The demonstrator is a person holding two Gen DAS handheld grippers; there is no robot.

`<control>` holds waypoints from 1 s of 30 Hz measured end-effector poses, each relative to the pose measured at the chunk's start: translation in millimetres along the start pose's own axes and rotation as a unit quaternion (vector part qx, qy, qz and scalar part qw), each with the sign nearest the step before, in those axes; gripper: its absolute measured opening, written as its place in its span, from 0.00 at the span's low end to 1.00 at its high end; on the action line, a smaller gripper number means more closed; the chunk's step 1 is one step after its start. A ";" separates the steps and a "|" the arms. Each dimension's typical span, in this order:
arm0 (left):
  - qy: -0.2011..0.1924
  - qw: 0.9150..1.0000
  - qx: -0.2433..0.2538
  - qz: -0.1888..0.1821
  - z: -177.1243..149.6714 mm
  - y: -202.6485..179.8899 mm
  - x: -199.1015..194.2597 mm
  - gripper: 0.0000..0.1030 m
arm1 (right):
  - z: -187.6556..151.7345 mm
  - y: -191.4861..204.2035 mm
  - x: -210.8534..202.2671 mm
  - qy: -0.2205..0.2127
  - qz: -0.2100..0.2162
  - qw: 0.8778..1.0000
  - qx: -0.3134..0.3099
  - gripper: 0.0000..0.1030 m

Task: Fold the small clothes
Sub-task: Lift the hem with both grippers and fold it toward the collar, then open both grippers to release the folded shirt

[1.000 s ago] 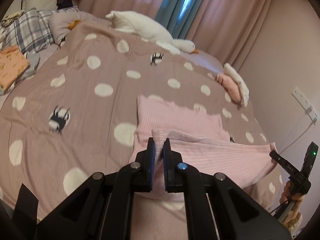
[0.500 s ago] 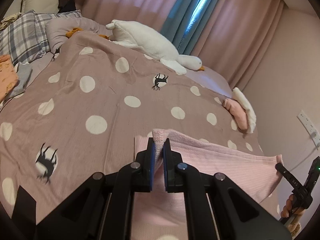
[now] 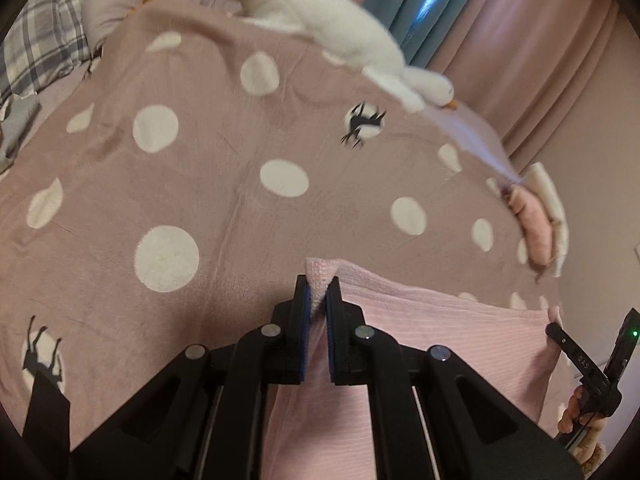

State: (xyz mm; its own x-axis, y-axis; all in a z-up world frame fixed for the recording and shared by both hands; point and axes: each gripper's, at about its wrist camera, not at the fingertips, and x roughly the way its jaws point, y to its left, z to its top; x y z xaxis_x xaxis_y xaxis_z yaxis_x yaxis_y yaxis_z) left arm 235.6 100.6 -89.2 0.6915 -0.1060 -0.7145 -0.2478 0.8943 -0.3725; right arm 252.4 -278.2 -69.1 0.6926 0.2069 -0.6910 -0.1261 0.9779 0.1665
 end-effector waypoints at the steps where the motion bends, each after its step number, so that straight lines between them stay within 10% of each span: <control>1: 0.005 1.000 -0.001 0.004 0.4 1.0 8.2 0.06 | -0.3 -0.7 11.6 0.010 -0.005 1.000 0.003 0.03; 14: 0.079 0.995 -0.010 0.058 -14.0 23.7 79.7 0.08 | -16.9 -12.2 69.6 0.073 -0.023 0.997 0.021 0.03; 22: 0.068 0.996 -0.007 0.060 -19.0 23.3 47.7 0.12 | -19.3 -11.2 48.7 0.069 -0.041 0.997 0.025 0.06; 27: 0.043 0.998 -0.005 0.046 -25.9 17.4 -2.6 0.57 | -16.7 -4.4 2.2 0.034 -0.028 0.999 0.027 0.38; 30: 0.027 0.999 -0.008 0.031 -35.2 16.0 -36.3 0.67 | -17.4 4.6 -38.5 -0.001 -0.017 1.000 0.021 0.50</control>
State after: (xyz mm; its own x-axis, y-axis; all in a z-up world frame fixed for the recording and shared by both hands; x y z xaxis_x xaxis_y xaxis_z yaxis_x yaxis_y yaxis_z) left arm 182.7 103.5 -90.1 0.6364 -0.0739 -0.7678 -0.3001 0.8933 -0.3347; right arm 212.7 -281.2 -54.0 0.6968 0.1737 -0.6960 -0.0733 0.9824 0.1718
